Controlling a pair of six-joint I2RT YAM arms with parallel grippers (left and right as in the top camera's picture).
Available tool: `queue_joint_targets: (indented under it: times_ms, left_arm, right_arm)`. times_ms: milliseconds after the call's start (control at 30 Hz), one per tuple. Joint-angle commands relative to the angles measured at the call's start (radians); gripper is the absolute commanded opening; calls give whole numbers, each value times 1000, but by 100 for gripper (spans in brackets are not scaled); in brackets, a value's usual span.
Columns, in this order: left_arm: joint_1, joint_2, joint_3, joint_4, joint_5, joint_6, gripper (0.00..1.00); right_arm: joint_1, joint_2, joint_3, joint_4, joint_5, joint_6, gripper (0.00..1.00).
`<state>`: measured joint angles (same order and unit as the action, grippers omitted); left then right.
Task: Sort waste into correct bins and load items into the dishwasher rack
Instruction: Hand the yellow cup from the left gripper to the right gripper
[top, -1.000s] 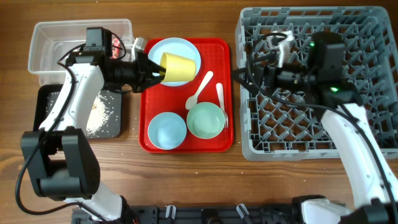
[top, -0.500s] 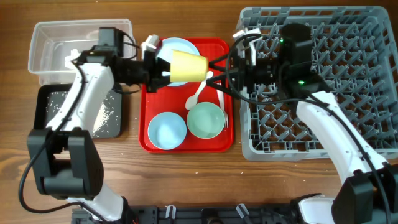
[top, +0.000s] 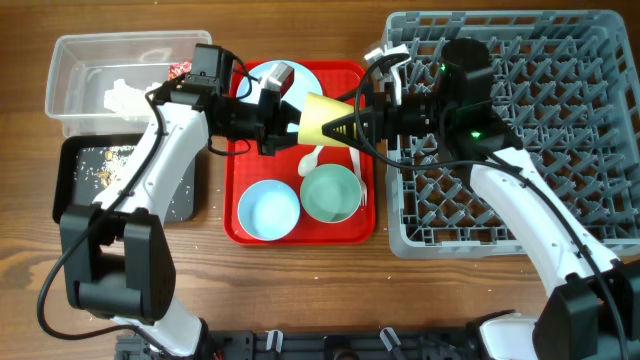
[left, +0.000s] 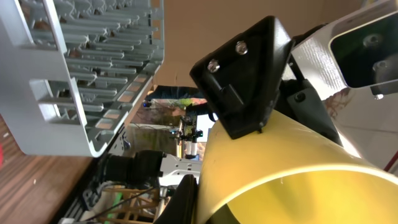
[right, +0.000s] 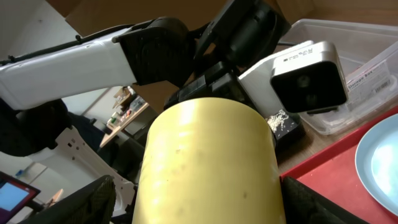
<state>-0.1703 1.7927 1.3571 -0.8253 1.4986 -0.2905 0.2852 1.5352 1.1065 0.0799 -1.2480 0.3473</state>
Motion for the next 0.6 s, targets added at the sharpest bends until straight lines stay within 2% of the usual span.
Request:
queue_joint_targets:
  times_ms: [0, 300, 367, 467, 567]
  left_arm:
    - [11, -20, 12, 45, 27, -30, 4]
    - [11, -20, 12, 63, 27, -39, 4]
    - [11, -20, 12, 63, 27, -39, 4]
    - [11, -20, 12, 64, 27, -39, 4]
    - [11, -20, 12, 77, 27, -39, 11]
  right_arm:
    - [6, 13, 17, -19, 0, -6, 85]
    - [6, 13, 17, -29, 25, -7, 84]
    - [6, 13, 17, -29, 25, -7, 78]
    - [5, 13, 17, -29, 25, -6, 60]
    - [5, 13, 17, -29, 25, -6, 57]
